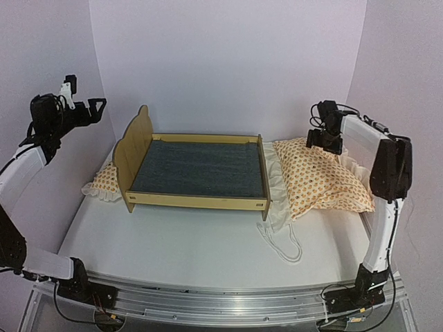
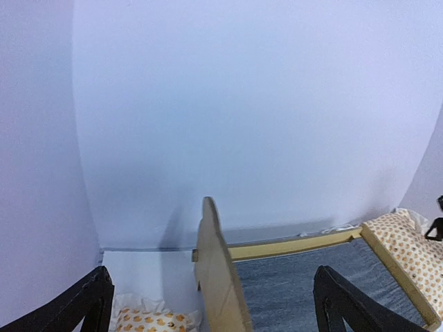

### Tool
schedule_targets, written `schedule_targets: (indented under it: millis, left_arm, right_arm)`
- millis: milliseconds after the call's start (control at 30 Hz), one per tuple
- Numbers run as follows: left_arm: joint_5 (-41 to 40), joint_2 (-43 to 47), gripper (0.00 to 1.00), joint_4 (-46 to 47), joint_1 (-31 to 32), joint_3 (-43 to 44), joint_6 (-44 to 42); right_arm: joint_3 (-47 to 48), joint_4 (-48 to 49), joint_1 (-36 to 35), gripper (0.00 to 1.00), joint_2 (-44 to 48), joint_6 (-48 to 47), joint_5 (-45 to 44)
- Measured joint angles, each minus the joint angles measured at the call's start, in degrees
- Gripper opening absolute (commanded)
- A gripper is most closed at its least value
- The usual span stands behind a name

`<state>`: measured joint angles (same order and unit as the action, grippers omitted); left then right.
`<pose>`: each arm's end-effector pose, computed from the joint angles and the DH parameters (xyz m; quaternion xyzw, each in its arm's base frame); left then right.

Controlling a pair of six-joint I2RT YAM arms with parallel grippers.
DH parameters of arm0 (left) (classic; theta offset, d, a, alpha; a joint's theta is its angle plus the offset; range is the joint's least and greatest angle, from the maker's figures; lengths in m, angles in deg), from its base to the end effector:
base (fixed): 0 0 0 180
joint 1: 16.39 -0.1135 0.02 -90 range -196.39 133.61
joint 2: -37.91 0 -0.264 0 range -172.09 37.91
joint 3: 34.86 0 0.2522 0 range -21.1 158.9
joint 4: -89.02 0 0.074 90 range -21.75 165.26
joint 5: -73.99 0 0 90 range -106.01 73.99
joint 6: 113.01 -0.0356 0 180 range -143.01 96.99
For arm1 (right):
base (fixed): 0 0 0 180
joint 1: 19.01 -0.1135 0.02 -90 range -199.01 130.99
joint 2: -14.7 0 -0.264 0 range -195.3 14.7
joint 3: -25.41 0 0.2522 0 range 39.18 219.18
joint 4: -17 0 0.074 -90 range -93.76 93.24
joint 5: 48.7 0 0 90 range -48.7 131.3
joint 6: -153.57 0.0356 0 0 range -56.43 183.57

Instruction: Set up the pet bed

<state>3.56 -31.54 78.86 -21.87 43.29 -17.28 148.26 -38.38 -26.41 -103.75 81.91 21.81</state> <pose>0.2840 0.0153 0.3961 0.0491 0.7139 -0.1232 0.6876 0.4626 0.0481 0.2814 0.1448 0.9194 -0.0822 0.3564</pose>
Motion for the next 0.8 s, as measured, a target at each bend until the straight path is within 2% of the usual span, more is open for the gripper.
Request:
schedule_targets:
  millis: [100, 167, 233, 367, 433, 633, 800]
  left_arm:
    - [1.58, -1.66, 0.99, -2.21, 3.16, 4.28, -1.51]
    - [2.90, -2.57, 0.99, -4.10, 6.10, 6.11, -2.71]
    - [4.73, -3.13, 0.99, -5.31, 8.30, 6.70, -3.17]
    - [7.88, -3.96, 0.99, -7.09, 10.10, 6.88, -3.15]
    - [8.30, -4.33, 0.99, -7.65, 10.02, 6.88, -2.88]
    - [9.28, -4.72, 0.99, -8.09, 9.99, 6.88, -2.68]
    - [9.41, -4.72, 0.99, -8.07, 9.99, 6.88, -2.43]
  right_arm:
    - [4.74, -5.50, 0.00, 0.93, -8.68, 0.36, 1.74]
    - [7.00, -8.00, 0.00, 0.89, -13.35, 0.42, 2.90]
    - [8.43, -9.34, 0.01, 0.70, -16.89, 0.38, 4.17]
    - [9.19, -10.63, 0.02, 0.03, -20.22, 0.28, 6.08]
    - [9.33, -10.76, 0.02, 0.00, -20.21, -0.69, 6.25]
    - [10.08, -11.71, 0.02, 0.00, -17.90, -7.69, 4.51]
    - [13.73, -11.34, 0.02, 0.00, -9.87, -17.45, 3.06]
